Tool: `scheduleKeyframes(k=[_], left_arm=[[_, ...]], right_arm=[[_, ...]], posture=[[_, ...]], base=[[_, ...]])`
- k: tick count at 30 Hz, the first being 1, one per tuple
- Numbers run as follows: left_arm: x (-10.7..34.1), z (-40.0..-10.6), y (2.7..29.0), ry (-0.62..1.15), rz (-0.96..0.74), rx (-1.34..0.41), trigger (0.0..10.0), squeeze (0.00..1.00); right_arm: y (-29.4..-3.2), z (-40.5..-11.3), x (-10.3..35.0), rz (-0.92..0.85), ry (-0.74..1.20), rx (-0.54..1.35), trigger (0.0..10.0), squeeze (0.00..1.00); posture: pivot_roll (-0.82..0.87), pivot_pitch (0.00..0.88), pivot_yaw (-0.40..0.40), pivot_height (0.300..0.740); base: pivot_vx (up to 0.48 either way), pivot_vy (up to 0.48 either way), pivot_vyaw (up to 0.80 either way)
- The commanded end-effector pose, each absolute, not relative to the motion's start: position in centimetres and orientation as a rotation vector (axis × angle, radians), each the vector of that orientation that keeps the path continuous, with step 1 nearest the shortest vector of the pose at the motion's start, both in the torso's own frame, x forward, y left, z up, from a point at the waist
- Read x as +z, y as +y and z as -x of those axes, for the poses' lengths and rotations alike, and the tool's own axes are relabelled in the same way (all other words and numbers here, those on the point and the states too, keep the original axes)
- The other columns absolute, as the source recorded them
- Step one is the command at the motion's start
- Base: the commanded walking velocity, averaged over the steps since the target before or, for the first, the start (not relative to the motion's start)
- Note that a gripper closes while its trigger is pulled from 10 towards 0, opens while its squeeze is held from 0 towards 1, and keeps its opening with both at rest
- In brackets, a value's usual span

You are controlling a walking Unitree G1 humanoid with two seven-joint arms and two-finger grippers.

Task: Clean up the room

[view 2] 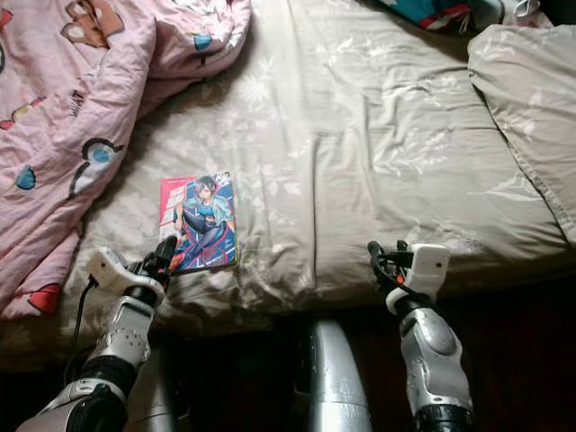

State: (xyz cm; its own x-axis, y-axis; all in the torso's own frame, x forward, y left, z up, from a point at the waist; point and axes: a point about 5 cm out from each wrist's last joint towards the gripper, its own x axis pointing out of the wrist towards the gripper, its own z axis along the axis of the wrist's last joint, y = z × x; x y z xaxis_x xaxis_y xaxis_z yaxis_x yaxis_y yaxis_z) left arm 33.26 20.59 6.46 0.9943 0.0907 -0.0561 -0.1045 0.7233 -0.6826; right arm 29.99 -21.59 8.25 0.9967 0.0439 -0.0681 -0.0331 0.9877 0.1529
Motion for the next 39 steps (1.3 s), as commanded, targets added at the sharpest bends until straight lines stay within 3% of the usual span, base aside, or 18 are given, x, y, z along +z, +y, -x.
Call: scheduleKeyframes(k=[1, 8, 13, 35, 36, 37, 39], left_arm=[[4.6, -32.2, 20.3, 0.092, 0.777, 0.131, 10.0, 0.0], [4.1, -31.8, 20.3, 0.095, 0.79, 0.139, 10.0, 0.0], [2.8, -31.1, 19.7, 0.15, 0.933, 0.101, 10.0, 0.0], [0.7, -29.5, 18.4, 0.272, 0.973, -0.016, 10.0, 0.0], [0.8, -29.5, 18.5, 0.264, 0.969, -0.005, 3.2, 0.0], [0.8, -29.5, 18.6, 0.258, 0.967, 0.003, 0.2, 0.0], [0.8, -29.6, 18.7, 0.253, 0.968, 0.008, 0.0, 0.0]], right_arm=[[-22.2, -29.4, 7.9, -0.151, 0.09, 0.02, 10.0, 0.0], [-22.2, -29.1, 8.1, -0.149, 0.096, 0.025, 10.0, 0.0], [-22.6, -29.0, 8.1, -0.144, 0.105, 0.023, 10.0, 0.0], [-22.9, -28.5, 8.1, -0.135, 0.129, 0.023, 10.0, 0.0], [-22.9, -28.5, 8.1, -0.135, 0.129, 0.022, 10.0, 0.0], [-22.9, -28.5, 8.1, -0.135, 0.13, 0.021, 10.0, 0.0], [-22.9, -28.4, 8.0, -0.136, 0.132, 0.019, 10.0, 0.0]], posture=[[-0.13, 0.41, -0.133, 0.592], [-0.14, 0.419, -0.146, 0.592], [-0.15, 0.43, -0.156, 0.592], [-0.16, 0.437, -0.17, 0.592], [-0.16, 0.439, -0.169, 0.592], [-0.16, 0.439, -0.169, 0.592], [-0.16, 0.44, -0.168, 0.592]], base=[[0.0, 0.0, 0.0], [0.0, 0.0, 0.0], [0.0, 0.0, 0.0], [0.0, 0.0, 0.0], [0.0, 0.0, 0.0], [0.0, 0.0, 0.0], [0.0, 0.0, 0.0]])
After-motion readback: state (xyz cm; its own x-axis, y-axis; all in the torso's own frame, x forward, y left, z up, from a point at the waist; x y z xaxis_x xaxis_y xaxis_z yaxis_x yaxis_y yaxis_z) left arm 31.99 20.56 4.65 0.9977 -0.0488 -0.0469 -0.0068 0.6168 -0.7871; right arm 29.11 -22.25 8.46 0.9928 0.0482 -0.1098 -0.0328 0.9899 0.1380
